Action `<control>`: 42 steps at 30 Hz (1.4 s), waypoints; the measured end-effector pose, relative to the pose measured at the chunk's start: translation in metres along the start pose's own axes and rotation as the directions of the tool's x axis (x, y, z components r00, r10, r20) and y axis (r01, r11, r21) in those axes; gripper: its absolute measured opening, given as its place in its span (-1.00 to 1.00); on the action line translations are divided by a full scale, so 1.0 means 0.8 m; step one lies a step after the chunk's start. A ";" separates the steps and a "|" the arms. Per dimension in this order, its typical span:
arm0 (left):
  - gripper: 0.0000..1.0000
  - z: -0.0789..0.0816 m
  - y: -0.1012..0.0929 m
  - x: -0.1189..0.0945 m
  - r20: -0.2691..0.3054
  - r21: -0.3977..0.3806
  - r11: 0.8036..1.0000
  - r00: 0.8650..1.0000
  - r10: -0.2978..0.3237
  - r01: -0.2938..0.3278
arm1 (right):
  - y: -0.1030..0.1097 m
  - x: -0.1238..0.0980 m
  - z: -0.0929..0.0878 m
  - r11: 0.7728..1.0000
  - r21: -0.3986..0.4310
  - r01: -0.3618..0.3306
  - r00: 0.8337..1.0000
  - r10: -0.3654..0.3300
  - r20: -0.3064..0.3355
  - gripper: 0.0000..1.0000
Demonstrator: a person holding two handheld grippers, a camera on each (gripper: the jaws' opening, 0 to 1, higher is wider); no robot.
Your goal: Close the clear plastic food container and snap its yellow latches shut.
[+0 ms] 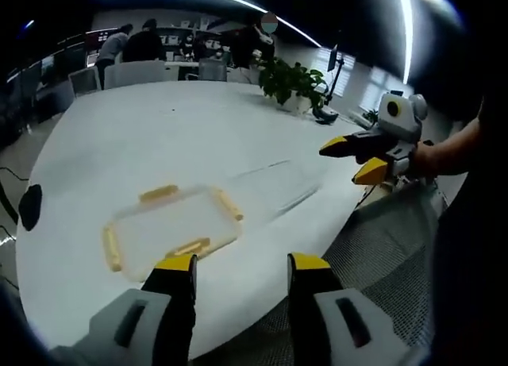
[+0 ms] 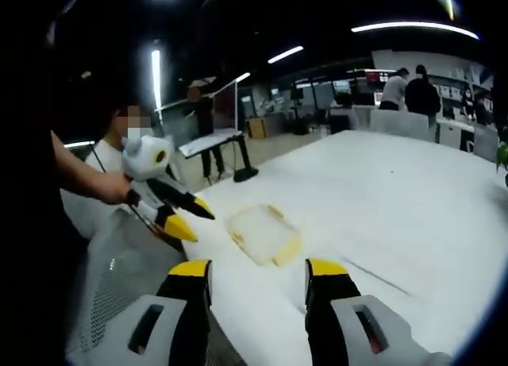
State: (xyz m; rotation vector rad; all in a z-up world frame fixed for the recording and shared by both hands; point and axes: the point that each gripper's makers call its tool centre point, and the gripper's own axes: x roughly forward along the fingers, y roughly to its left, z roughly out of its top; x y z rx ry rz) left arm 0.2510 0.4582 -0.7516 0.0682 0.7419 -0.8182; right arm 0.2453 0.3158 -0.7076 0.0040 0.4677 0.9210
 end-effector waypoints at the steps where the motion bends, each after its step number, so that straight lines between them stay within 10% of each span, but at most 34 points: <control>1: -0.11 0.001 0.002 -0.001 0.000 0.004 1.000 1.000 -0.005 0.005 | 0.001 0.001 0.000 1.000 -0.003 0.002 1.000 -0.002 0.001 -0.06; 42: -0.11 -0.016 0.075 -0.024 -0.041 0.044 0.997 0.997 -0.067 0.069 | 0.015 0.062 0.021 0.995 0.005 0.100 0.995 -0.100 -0.017 -0.06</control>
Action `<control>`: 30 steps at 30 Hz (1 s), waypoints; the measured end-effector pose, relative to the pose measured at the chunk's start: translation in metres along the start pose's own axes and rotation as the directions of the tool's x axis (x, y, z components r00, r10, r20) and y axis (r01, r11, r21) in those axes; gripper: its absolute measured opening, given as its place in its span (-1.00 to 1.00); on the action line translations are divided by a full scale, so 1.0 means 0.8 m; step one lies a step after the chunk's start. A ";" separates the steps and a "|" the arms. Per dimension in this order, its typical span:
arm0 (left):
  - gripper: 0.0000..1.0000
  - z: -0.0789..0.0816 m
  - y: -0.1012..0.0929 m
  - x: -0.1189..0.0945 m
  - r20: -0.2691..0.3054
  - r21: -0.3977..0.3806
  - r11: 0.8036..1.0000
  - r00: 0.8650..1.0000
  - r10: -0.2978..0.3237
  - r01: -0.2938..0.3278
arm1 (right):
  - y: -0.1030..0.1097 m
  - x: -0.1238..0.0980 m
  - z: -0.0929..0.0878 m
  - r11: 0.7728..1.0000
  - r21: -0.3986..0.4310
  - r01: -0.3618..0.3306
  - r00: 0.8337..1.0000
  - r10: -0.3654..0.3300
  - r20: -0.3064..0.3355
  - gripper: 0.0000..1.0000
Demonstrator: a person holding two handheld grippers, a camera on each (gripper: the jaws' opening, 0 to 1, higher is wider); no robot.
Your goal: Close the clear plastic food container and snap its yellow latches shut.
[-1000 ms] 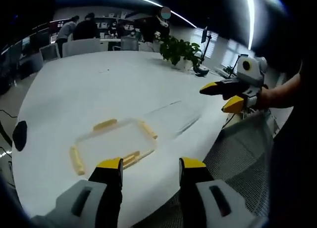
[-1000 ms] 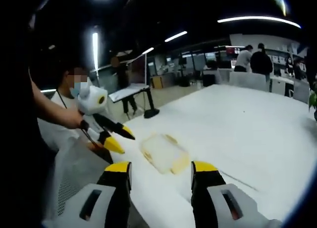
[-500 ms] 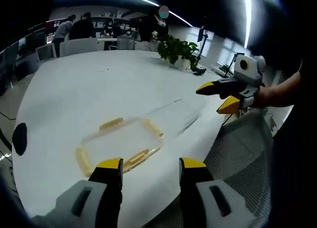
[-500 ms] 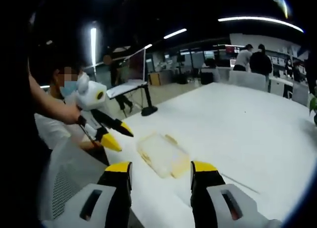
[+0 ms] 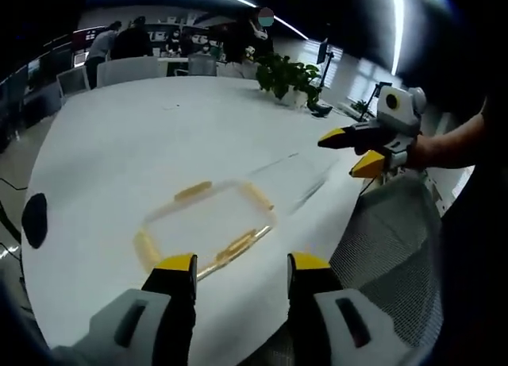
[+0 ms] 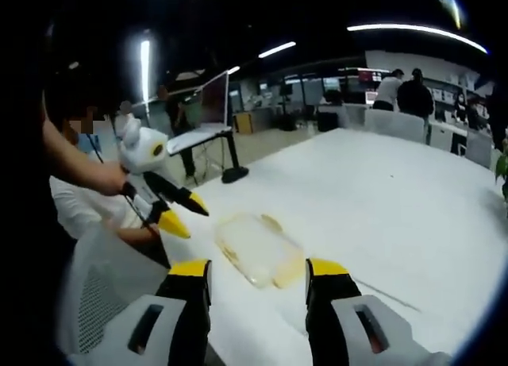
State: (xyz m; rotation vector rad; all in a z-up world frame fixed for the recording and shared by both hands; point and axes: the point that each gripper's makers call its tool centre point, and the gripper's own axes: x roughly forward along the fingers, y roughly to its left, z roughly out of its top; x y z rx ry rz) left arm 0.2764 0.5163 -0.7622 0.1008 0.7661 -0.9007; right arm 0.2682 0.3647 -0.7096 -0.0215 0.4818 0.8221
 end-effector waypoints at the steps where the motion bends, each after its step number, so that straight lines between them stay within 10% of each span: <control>1: -0.11 0.000 0.002 0.000 -0.001 0.002 1.000 1.000 -0.001 0.001 | -0.001 0.001 0.001 1.000 0.002 0.003 1.000 -0.003 0.001 -0.06; 30: -0.13 0.002 0.049 0.009 -0.034 0.040 0.999 0.999 -0.029 0.030 | -0.009 0.041 0.004 1.000 -0.023 0.014 0.999 -0.015 -0.049 -0.07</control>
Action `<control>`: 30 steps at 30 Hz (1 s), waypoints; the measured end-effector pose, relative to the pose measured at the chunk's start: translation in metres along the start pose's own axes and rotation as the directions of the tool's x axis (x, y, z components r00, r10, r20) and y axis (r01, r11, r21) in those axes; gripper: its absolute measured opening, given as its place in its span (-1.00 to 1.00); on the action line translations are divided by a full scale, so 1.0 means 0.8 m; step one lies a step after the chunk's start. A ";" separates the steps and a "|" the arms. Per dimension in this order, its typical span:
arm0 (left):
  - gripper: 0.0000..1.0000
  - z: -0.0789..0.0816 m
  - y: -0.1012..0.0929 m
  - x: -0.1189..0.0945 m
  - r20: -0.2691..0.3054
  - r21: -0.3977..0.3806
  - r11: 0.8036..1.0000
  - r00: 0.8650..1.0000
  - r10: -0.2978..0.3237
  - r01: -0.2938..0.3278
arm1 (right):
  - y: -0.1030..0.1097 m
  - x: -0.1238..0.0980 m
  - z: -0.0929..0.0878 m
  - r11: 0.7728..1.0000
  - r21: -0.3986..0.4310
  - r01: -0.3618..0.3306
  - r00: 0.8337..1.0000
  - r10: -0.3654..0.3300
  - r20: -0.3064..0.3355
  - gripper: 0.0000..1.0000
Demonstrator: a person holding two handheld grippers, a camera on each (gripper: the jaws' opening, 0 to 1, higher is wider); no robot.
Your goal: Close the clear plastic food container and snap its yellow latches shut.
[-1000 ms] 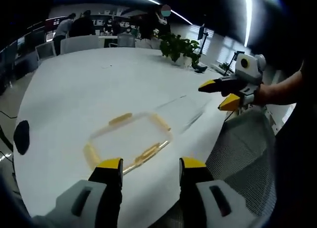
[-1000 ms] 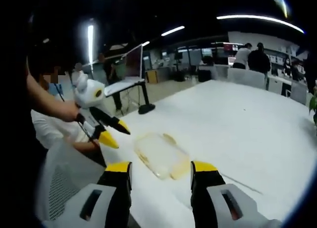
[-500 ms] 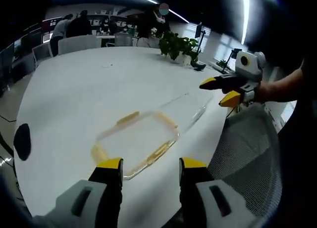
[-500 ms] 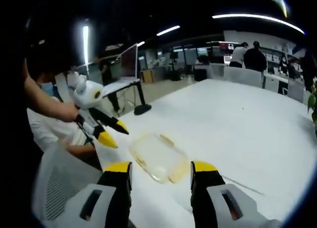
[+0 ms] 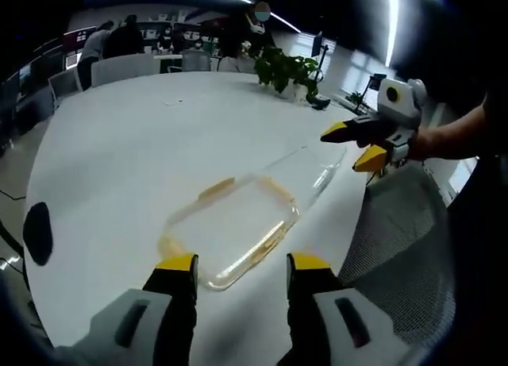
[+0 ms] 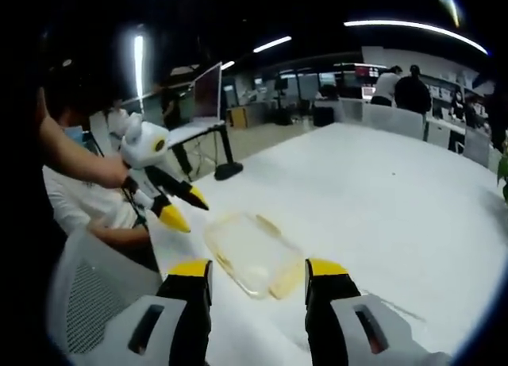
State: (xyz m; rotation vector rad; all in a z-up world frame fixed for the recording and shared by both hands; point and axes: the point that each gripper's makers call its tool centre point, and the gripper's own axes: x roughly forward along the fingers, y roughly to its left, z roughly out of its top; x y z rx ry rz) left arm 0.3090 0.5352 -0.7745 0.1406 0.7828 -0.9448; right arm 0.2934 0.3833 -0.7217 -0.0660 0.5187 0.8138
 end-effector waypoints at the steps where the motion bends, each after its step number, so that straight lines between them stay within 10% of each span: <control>1: -0.13 0.000 0.001 0.000 -0.001 0.000 1.000 1.000 -0.002 0.002 | 0.000 0.002 0.000 1.000 -0.001 -0.001 1.000 0.001 -0.003 -0.07; 30: -0.12 -0.012 0.020 0.009 -0.064 0.070 0.997 0.998 -0.030 0.034 | -0.007 0.037 -0.016 0.990 -0.117 -0.073 0.993 0.061 -0.103 -0.09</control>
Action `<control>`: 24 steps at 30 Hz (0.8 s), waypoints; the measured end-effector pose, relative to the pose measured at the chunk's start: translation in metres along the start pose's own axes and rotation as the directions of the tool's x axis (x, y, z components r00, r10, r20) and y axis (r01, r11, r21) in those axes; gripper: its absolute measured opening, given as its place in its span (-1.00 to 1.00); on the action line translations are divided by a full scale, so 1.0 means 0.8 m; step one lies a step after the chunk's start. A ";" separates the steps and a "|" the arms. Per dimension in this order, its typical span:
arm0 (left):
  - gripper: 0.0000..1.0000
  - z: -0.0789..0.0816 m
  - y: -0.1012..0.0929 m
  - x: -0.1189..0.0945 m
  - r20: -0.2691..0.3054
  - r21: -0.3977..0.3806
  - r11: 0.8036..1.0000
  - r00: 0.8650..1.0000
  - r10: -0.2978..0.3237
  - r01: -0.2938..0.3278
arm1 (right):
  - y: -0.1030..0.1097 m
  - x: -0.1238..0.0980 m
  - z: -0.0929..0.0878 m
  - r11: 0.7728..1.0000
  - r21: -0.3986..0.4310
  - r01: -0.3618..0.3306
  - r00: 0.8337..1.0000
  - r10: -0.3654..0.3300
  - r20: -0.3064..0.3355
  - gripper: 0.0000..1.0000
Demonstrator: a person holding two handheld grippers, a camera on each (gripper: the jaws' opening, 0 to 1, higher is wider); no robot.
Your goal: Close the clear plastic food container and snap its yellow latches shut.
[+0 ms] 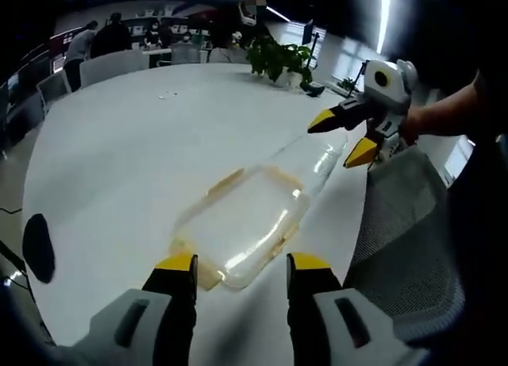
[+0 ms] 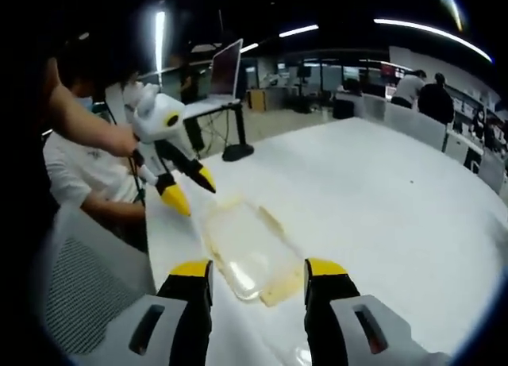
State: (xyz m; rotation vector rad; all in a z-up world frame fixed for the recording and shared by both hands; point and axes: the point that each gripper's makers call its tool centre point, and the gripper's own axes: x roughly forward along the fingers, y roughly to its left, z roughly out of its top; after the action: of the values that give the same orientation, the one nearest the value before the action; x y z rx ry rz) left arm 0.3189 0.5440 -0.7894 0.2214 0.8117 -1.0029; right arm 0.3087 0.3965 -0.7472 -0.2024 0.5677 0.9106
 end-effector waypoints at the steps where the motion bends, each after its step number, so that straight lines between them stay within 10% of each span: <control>1: -0.12 0.000 0.000 0.001 -0.005 0.008 1.000 1.000 -0.003 0.003 | 0.000 0.001 0.000 1.000 -0.004 -0.002 1.000 0.002 -0.004 -0.09; 24: -0.11 0.000 0.022 0.011 -0.073 0.091 0.995 0.997 -0.031 0.037 | -0.014 0.024 -0.010 0.998 -0.046 -0.037 0.997 0.034 -0.076 -0.11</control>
State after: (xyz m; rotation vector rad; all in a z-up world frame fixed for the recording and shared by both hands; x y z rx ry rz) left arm 0.3356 0.5478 -0.7987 0.3256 0.8372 -1.0707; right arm 0.3237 0.4003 -0.7649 -0.2707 0.6214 0.9544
